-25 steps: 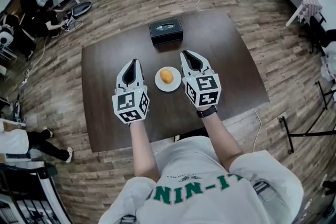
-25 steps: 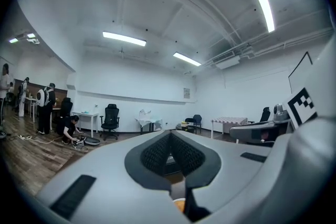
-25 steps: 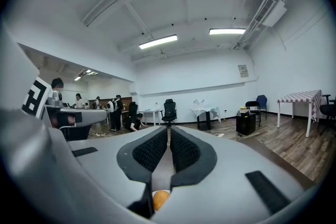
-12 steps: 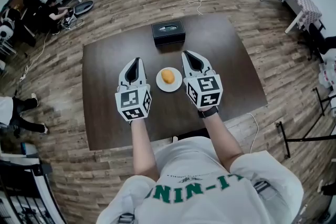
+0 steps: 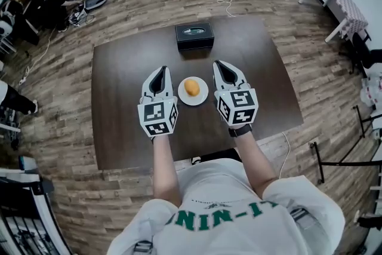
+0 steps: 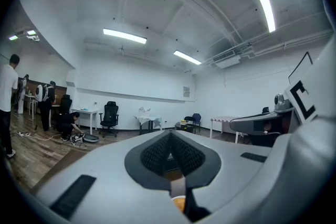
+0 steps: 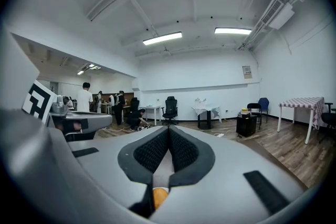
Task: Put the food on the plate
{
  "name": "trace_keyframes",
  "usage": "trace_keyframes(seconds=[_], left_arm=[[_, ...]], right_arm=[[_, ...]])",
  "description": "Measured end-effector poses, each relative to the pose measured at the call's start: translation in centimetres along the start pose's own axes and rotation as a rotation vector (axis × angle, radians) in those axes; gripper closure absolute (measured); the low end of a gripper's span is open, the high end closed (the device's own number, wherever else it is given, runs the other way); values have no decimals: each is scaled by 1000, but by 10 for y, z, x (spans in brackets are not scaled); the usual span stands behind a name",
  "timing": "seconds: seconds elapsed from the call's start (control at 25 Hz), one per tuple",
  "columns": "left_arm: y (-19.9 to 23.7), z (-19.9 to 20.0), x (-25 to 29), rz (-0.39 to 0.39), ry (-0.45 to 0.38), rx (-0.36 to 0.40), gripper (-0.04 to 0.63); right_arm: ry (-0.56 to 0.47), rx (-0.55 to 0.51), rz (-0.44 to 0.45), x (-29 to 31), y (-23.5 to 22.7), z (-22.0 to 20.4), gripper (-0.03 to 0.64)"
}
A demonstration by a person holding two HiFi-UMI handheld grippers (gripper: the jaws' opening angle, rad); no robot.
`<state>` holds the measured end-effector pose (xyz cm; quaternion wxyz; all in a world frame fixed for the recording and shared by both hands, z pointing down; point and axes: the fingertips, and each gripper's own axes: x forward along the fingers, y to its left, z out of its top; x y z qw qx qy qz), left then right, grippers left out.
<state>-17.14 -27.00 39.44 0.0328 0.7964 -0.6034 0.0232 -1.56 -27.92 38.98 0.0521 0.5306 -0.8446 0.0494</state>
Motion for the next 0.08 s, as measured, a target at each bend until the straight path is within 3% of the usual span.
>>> trace_keyframes(seconds=[0.08], left_arm=[[1, -6, 8, -1, 9, -4, 583]], right_arm=[[8, 0, -1, 6, -5, -5, 601]])
